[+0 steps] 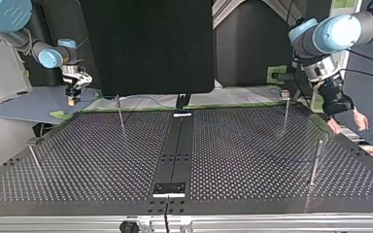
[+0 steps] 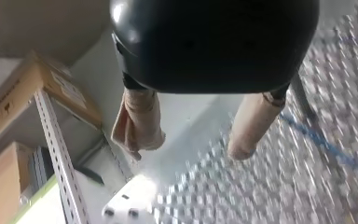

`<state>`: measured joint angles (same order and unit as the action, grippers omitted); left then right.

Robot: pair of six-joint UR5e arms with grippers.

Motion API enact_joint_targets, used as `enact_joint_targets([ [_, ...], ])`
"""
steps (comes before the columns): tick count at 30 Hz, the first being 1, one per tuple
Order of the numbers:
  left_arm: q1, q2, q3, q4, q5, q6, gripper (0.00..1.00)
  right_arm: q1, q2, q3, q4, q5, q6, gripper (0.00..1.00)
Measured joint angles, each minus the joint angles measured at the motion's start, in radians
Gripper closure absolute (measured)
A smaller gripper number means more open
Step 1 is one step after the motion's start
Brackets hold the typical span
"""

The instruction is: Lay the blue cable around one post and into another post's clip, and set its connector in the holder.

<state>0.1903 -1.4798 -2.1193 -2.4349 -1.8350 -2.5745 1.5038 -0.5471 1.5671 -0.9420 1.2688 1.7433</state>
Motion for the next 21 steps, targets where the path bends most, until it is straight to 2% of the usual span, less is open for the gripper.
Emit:
enact_joint_targets([
  [3,-0.01,0.012,0.0,-0.013,0.03,-0.013,0.0,0.001,0.0,0.0,0.0,0.0,0.0,1.0],
  [7,-0.026,0.033,0.0,-0.035,0.055,0.004,0.0,0.001,0.0,0.0,0.0,0.0,0.001,1.0],
  [11,-0.036,0.047,0.0,-0.041,0.06,0.018,0.0,0.002,0.0,0.0,0.0,0.0,0.002,1.0],
  [21,-0.053,0.016,0.0,-0.036,0.066,0.029,0.0,0.002,0.0,0.0,-0.002,0.0,0.004,1.0],
])
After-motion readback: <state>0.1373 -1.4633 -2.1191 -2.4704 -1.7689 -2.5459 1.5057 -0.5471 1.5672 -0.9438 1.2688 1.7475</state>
